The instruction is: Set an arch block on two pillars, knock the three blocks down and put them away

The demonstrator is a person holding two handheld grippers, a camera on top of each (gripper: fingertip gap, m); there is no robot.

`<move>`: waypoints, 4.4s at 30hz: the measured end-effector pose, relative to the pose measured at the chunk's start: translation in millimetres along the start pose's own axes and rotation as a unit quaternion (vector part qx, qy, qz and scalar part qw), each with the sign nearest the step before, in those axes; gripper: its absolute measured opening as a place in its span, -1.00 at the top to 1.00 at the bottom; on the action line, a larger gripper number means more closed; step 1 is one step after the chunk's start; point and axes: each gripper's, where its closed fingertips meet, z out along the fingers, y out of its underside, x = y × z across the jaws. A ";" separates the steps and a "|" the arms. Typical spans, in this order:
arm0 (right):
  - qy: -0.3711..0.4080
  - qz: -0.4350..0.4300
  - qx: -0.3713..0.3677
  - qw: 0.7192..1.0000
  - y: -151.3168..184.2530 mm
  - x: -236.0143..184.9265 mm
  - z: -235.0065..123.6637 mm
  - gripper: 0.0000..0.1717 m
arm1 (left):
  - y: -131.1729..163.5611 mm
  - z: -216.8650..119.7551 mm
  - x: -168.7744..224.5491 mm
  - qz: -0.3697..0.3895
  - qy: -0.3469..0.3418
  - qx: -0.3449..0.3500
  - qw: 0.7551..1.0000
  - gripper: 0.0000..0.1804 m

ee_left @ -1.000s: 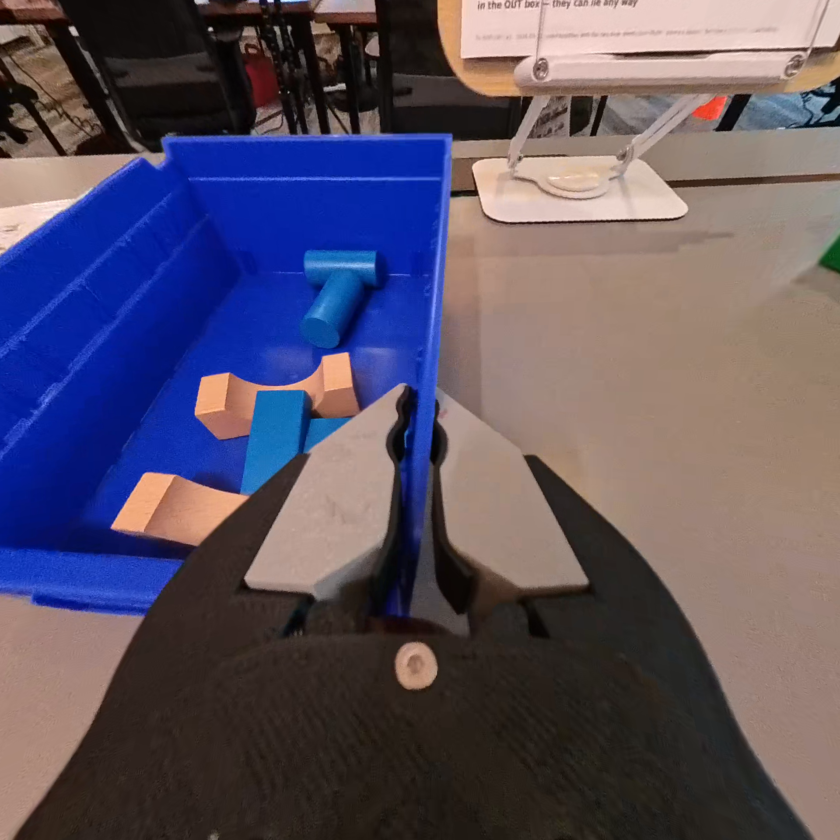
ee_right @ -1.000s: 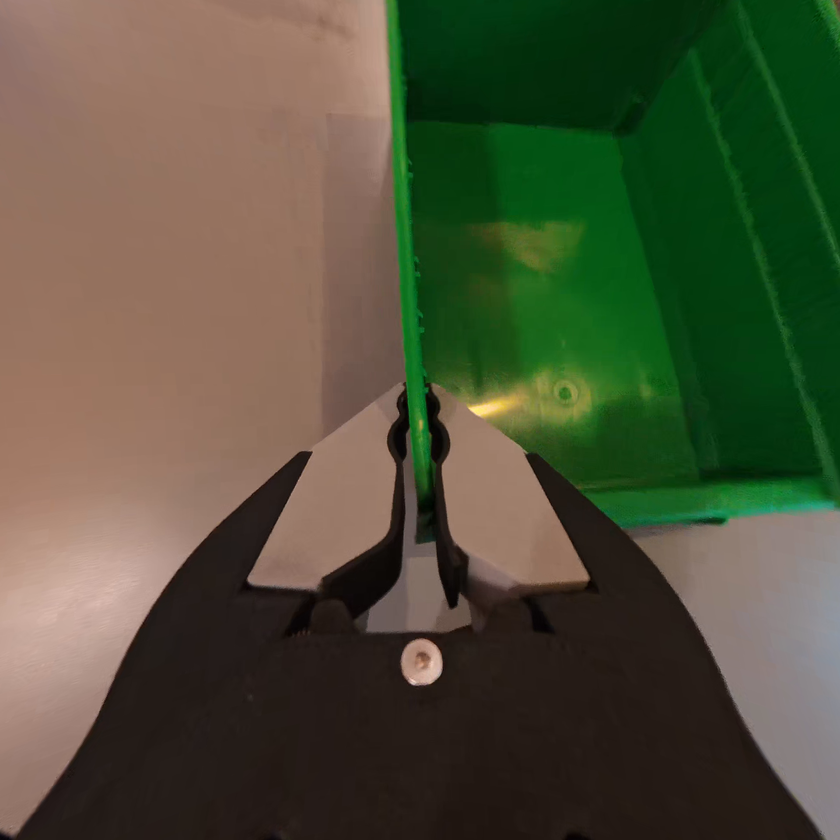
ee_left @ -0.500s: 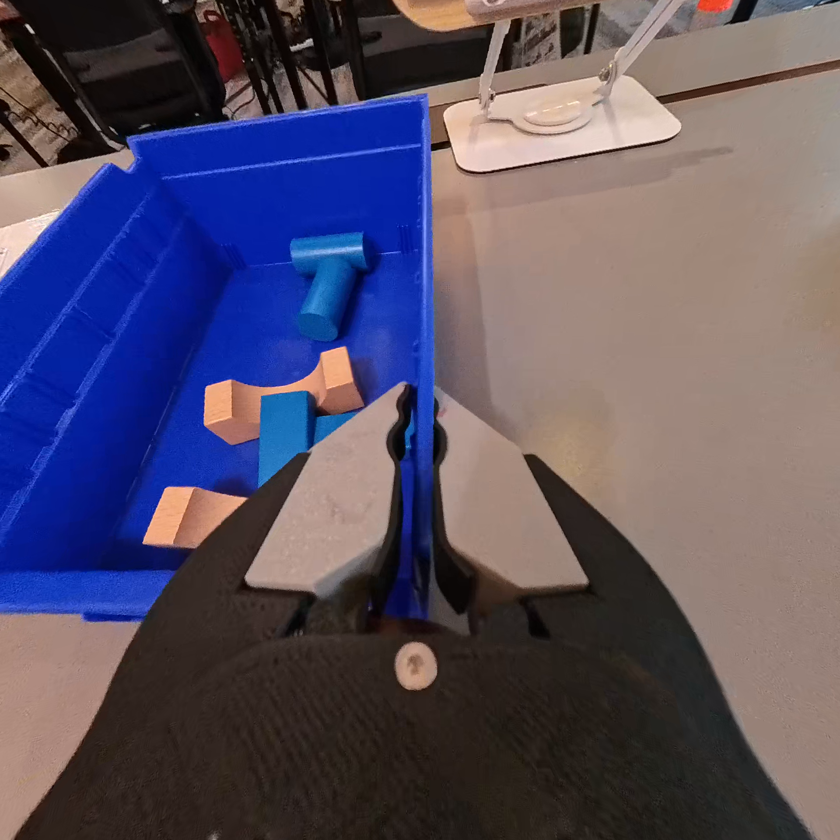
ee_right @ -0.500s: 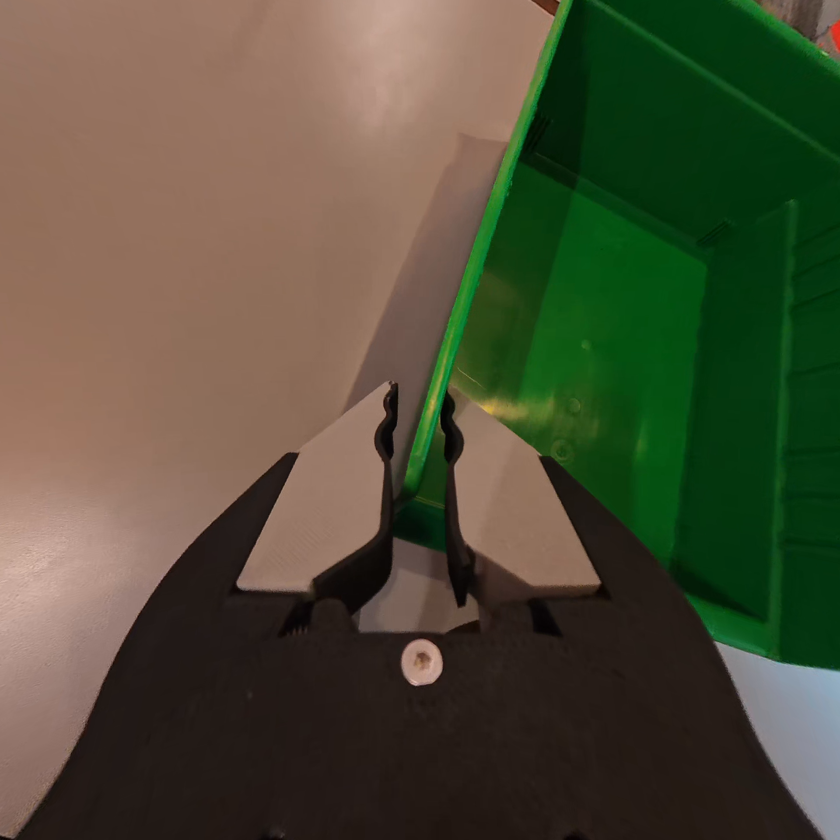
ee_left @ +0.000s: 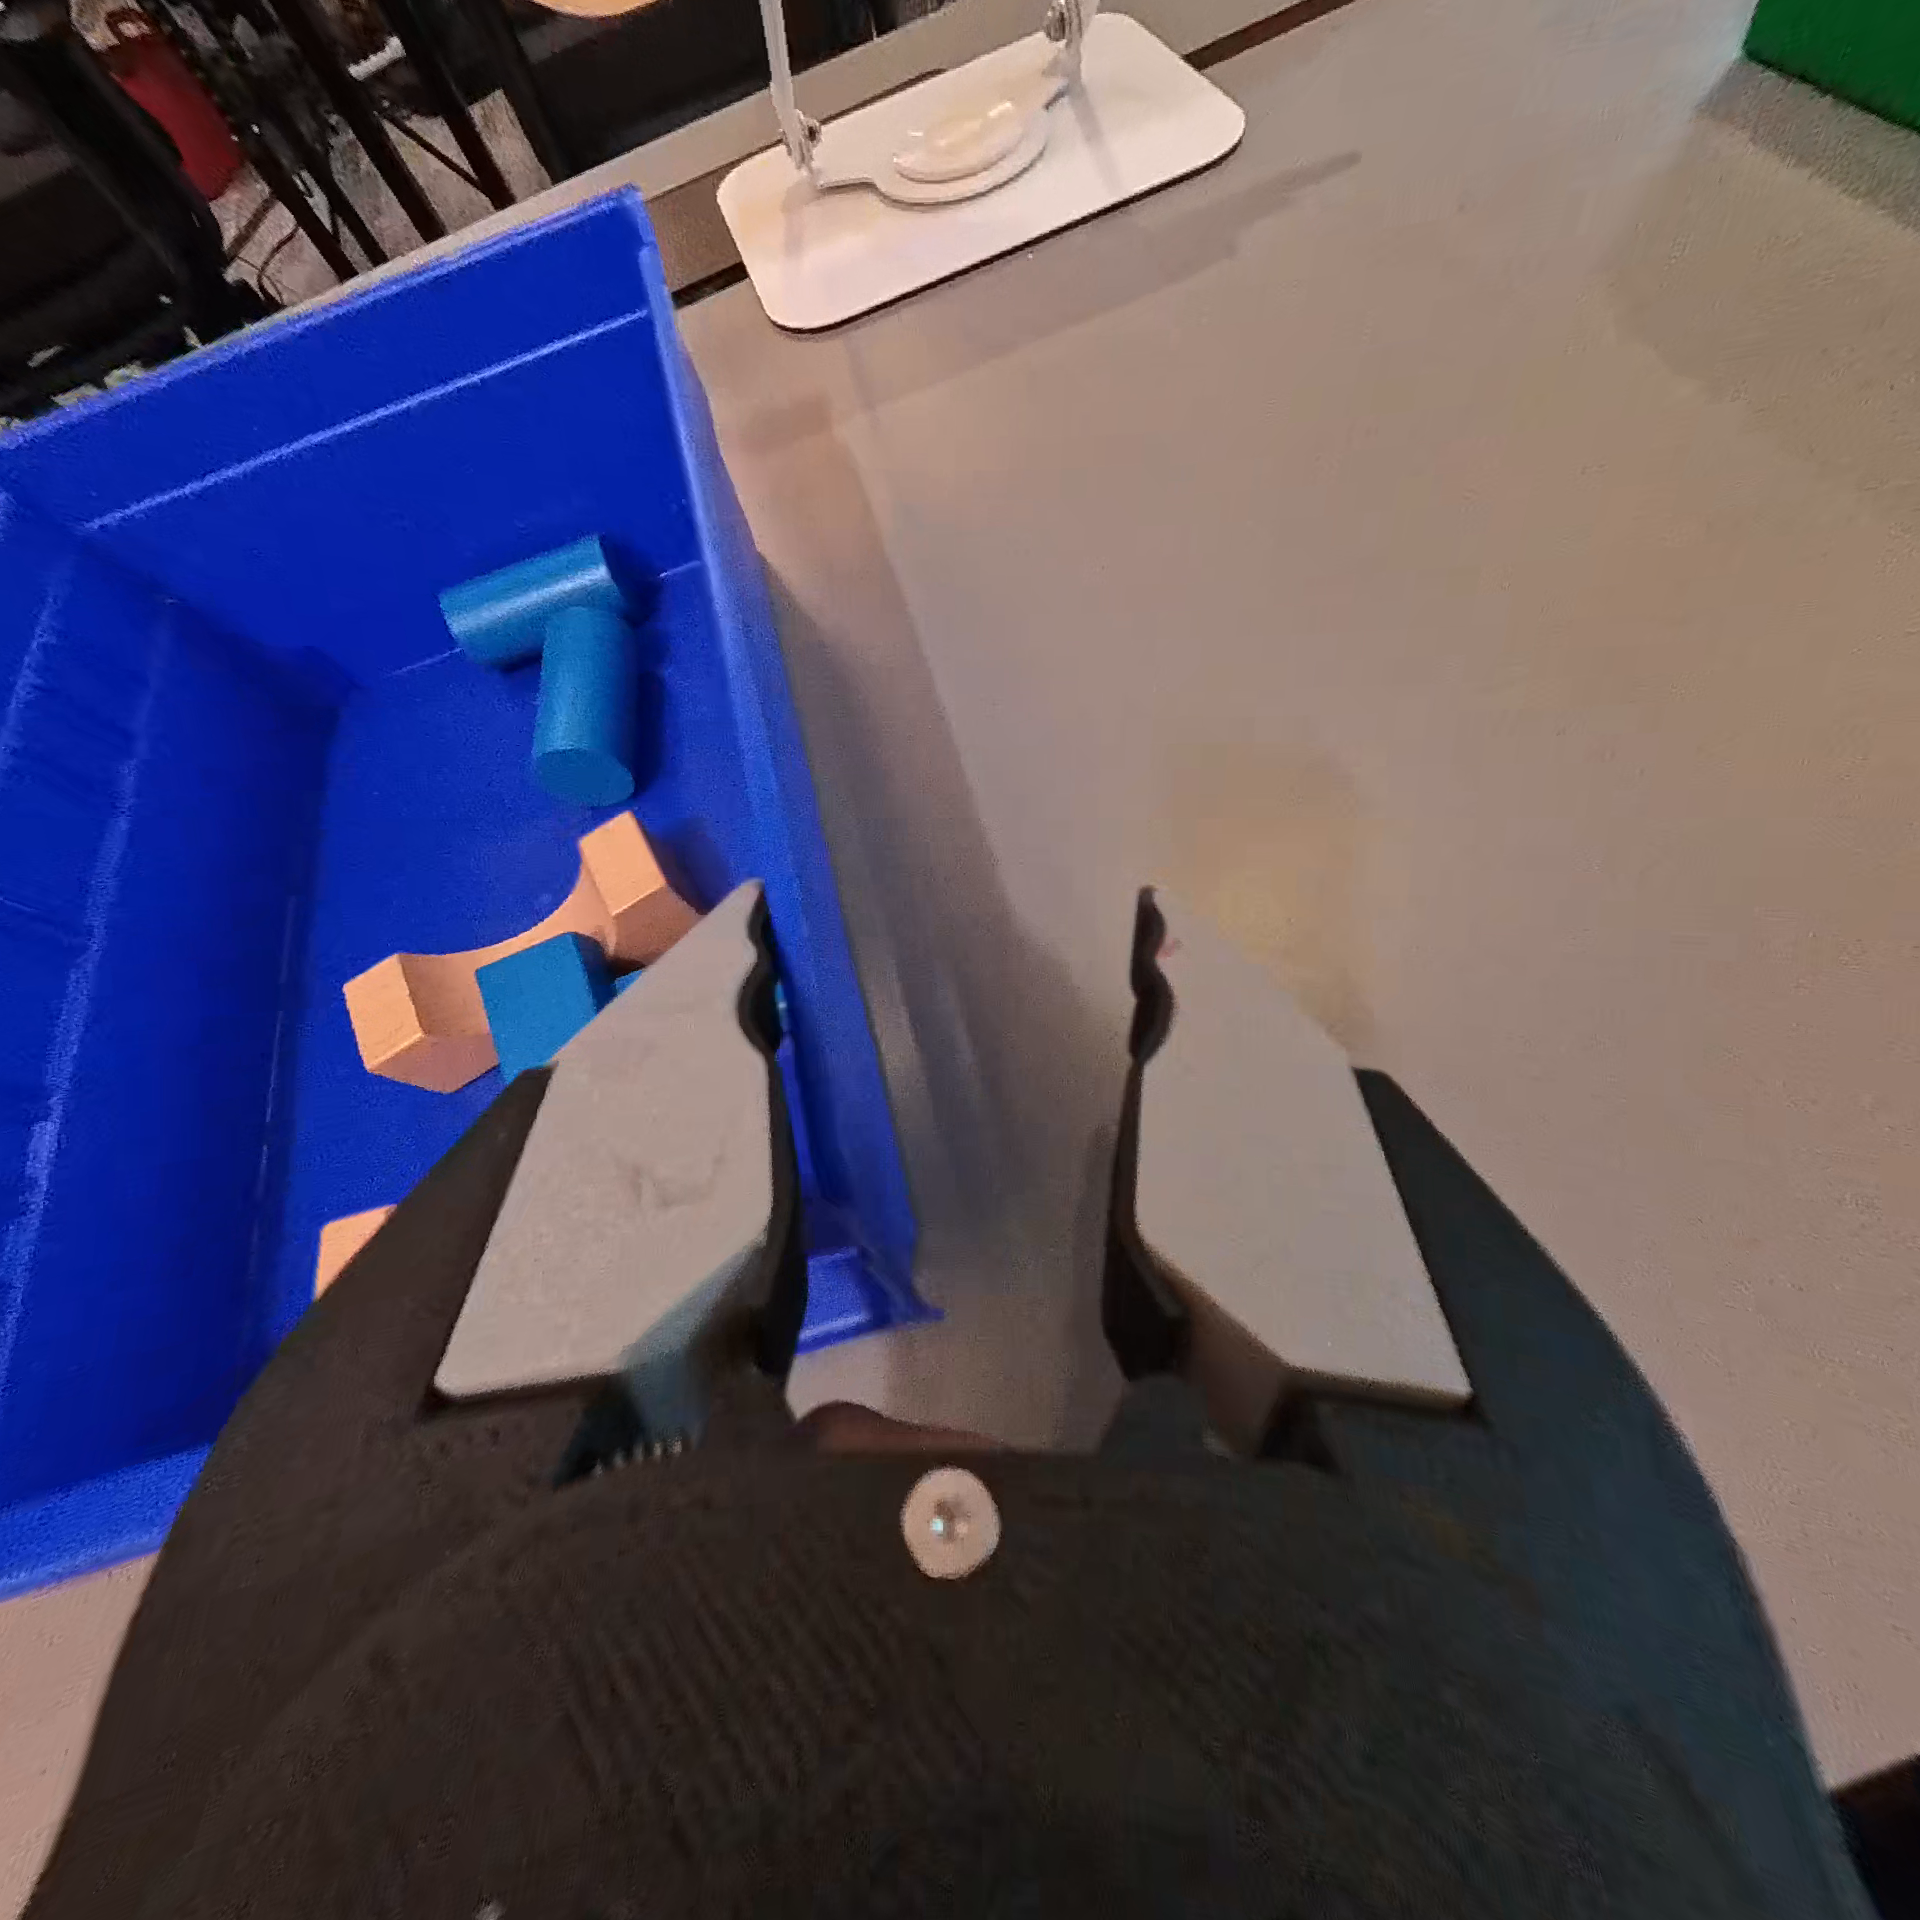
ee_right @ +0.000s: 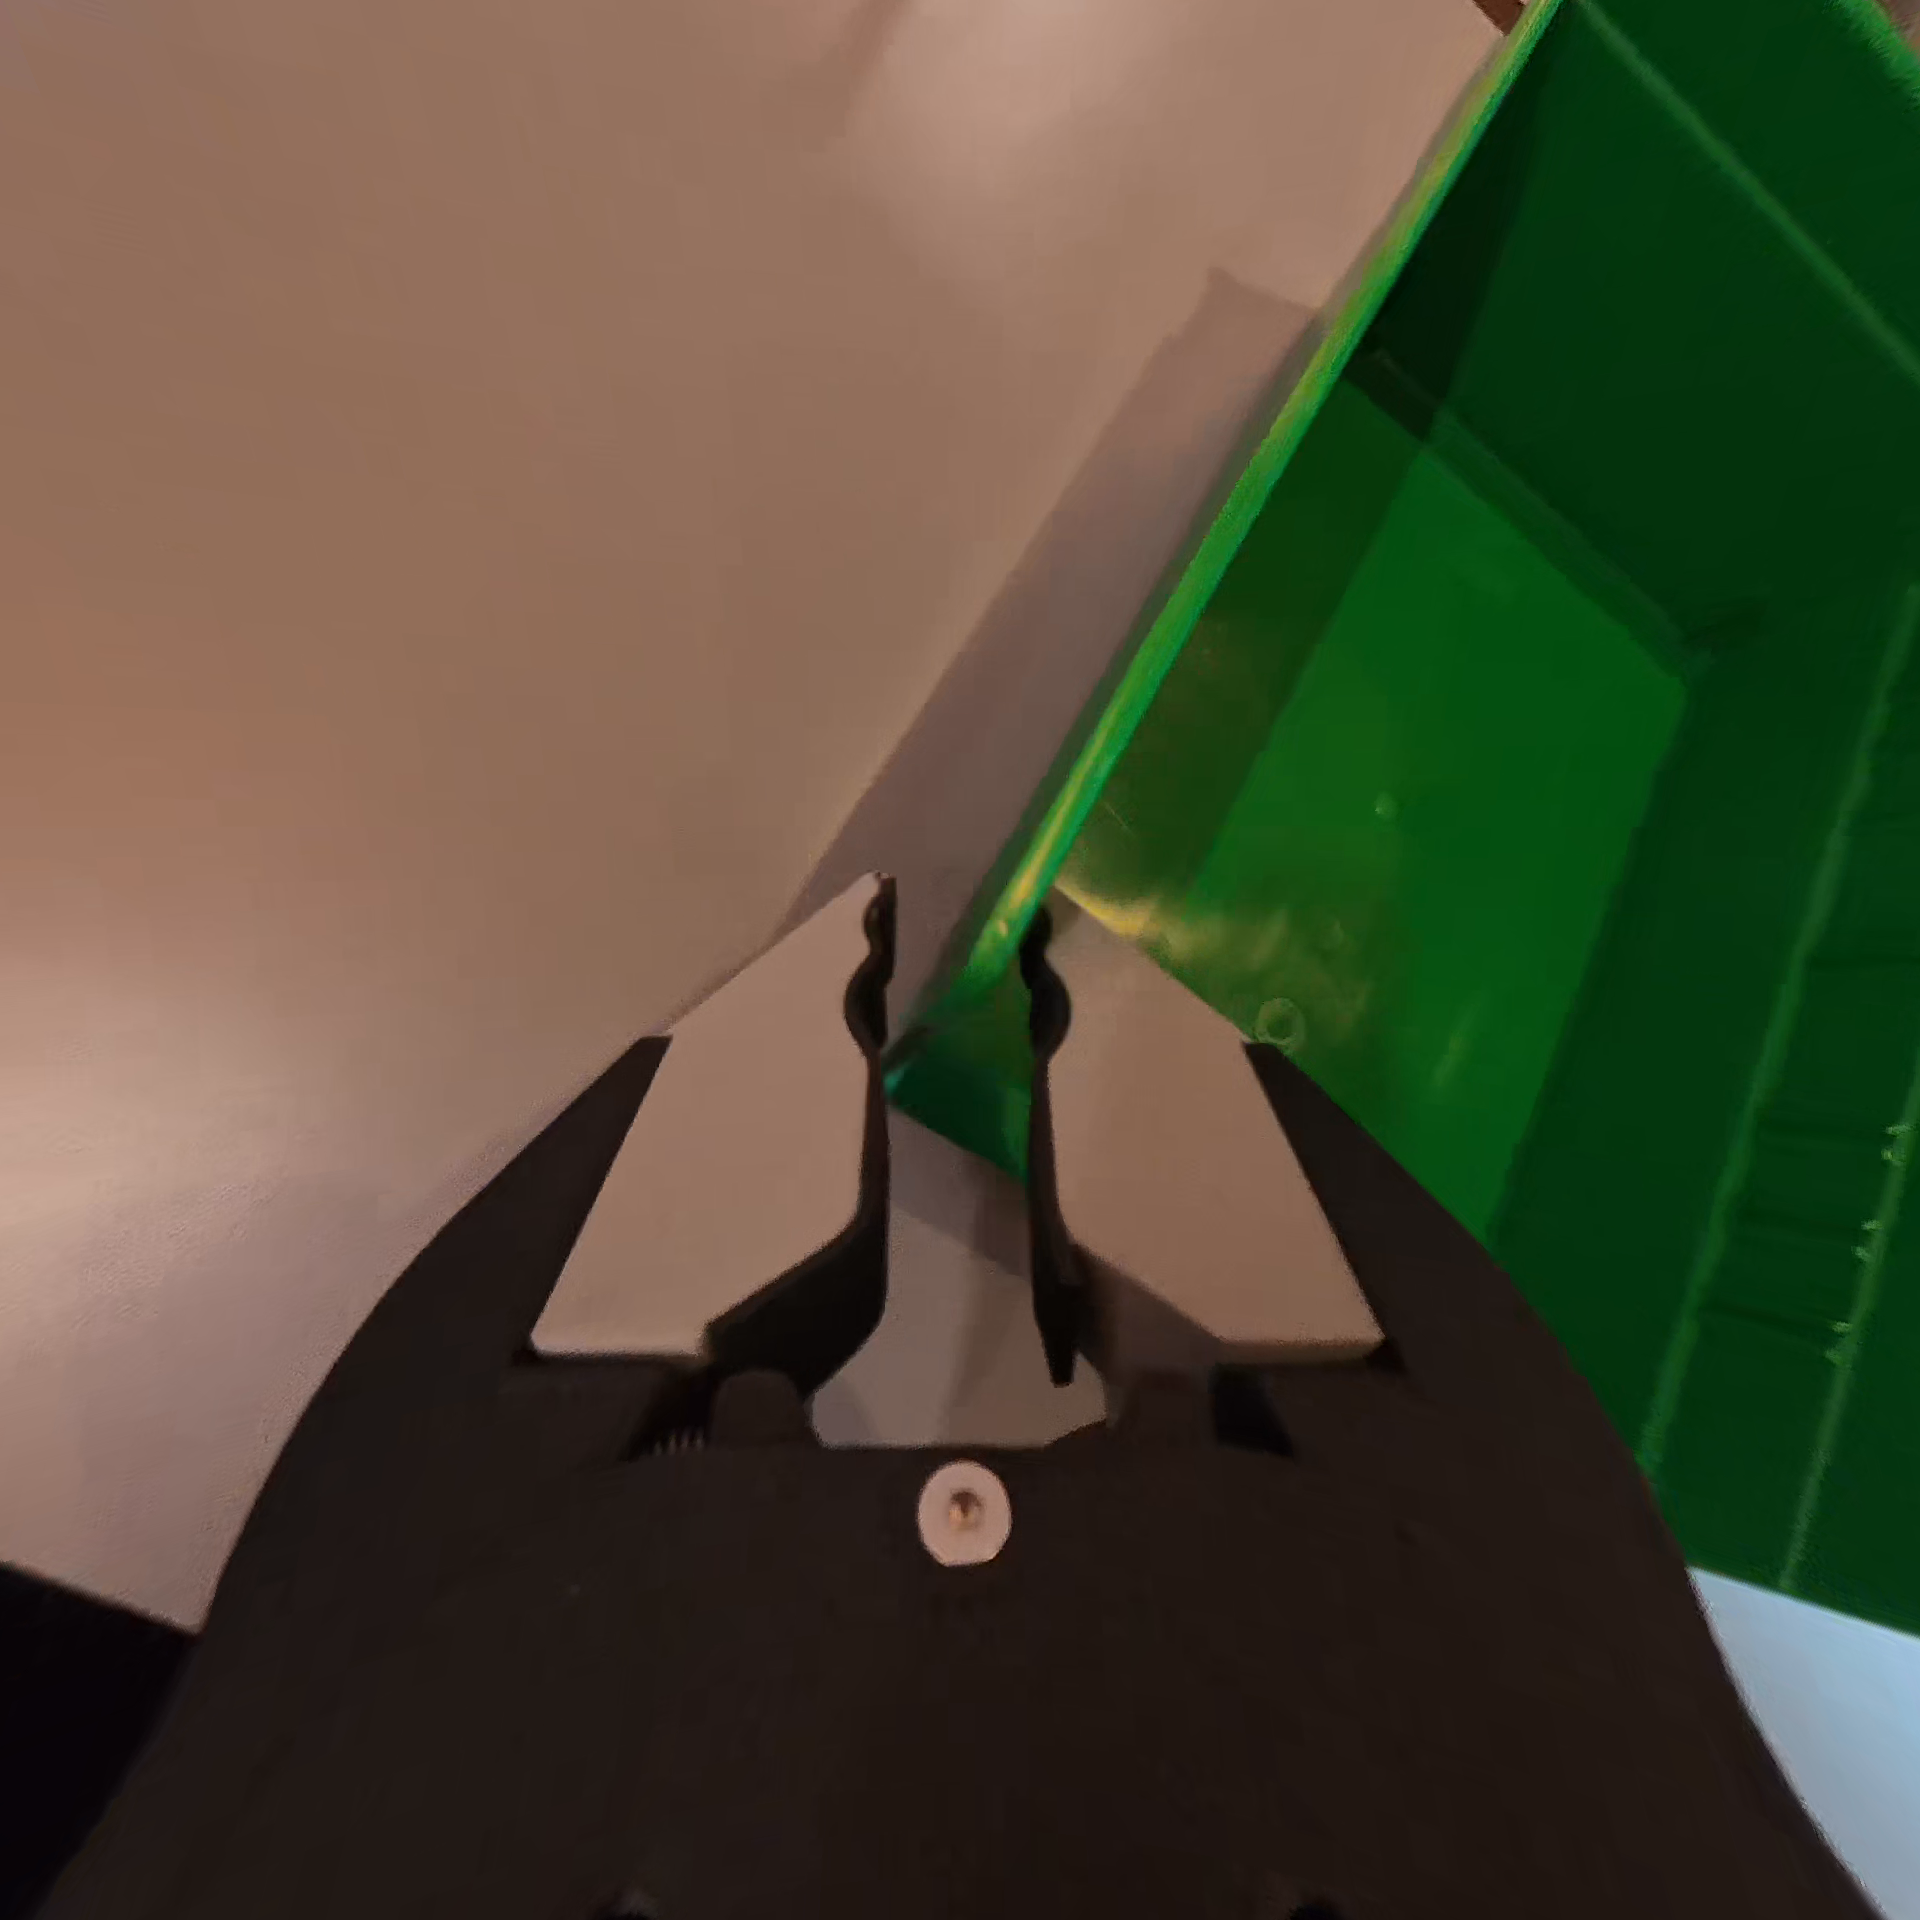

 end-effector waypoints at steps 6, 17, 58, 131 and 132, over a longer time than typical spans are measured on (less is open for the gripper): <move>-0.013 0.024 0.031 0.999 -7.7 3.7 -4.4 0.81 | 4.4 1.6 -40.4 0.032 -0.106 0.016 0.994 0.96; 0.045 0.070 -0.024 0.996 33.6 62.4 -14.4 0.97 | 8.6 2.4 -64.6 -0.037 -0.125 0.005 0.992 0.97; -0.016 -0.015 0.281 0.960 -100.2 -106.2 12.3 0.96 | -37.0 21.6 89.1 0.031 0.073 0.109 0.991 0.21; -0.063 -0.058 0.261 0.961 -91.0 -130.2 19.7 0.21 | -51.9 -115.5 -108.6 -0.164 -0.057 0.227 0.958 0.26; -0.061 -0.062 0.260 0.962 -91.1 -131.3 20.4 0.21 | -47.1 -110.3 -112.6 -0.169 -0.055 0.218 0.960 0.25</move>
